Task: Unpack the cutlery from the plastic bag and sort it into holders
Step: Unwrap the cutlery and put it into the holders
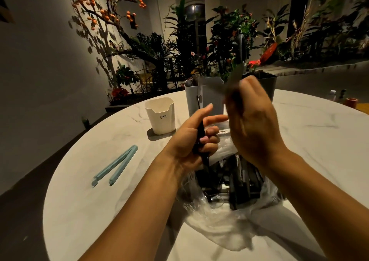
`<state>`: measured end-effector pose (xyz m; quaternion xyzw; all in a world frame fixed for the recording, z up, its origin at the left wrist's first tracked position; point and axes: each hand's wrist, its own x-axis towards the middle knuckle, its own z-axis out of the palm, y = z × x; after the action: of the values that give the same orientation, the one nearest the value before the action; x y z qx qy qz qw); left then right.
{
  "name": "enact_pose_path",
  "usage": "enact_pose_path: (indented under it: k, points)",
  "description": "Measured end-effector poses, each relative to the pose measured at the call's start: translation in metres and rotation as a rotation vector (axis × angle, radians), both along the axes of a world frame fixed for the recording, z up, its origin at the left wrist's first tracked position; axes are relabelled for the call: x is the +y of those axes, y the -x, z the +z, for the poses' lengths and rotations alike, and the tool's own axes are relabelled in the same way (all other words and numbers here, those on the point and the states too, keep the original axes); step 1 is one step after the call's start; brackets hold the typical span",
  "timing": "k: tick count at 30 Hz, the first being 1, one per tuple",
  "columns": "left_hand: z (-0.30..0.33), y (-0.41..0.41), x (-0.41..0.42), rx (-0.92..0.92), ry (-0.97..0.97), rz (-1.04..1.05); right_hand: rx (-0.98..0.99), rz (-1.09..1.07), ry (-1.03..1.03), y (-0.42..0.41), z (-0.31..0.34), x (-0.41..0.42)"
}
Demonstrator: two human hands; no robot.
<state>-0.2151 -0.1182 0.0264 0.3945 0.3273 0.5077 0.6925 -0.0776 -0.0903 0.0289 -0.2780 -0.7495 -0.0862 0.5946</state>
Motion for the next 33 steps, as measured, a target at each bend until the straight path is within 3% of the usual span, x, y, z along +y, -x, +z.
enact_pose_path:
  k: [3,6,10,14,22,29,33]
  points:
    - [0.0,0.006,-0.002,-0.099,0.03,-0.013,0.122,0.047,0.085,-0.004,0.004,-0.003]
    - [0.0,0.005,-0.004,-0.118,0.021,-0.039,0.192,0.204,0.322,-0.004,0.007,-0.007]
    - [0.0,0.006,-0.004,0.076,-0.02,-0.079,0.17,0.191,0.663,0.0,0.008,0.001]
    - [-0.003,0.011,-0.005,0.225,-0.082,-0.117,0.282,0.333,0.918,0.001,0.007,0.003]
    - [0.004,0.013,-0.008,0.291,-0.11,-0.194,0.372,0.509,0.981,-0.005,0.01,-0.003]
    - [0.01,0.026,-0.01,0.01,-0.04,-0.06,0.695,0.376,0.876,-0.01,0.005,0.012]
    - [0.009,0.028,-0.006,0.147,0.016,0.047,0.816,0.351,0.82,-0.017,0.007,0.017]
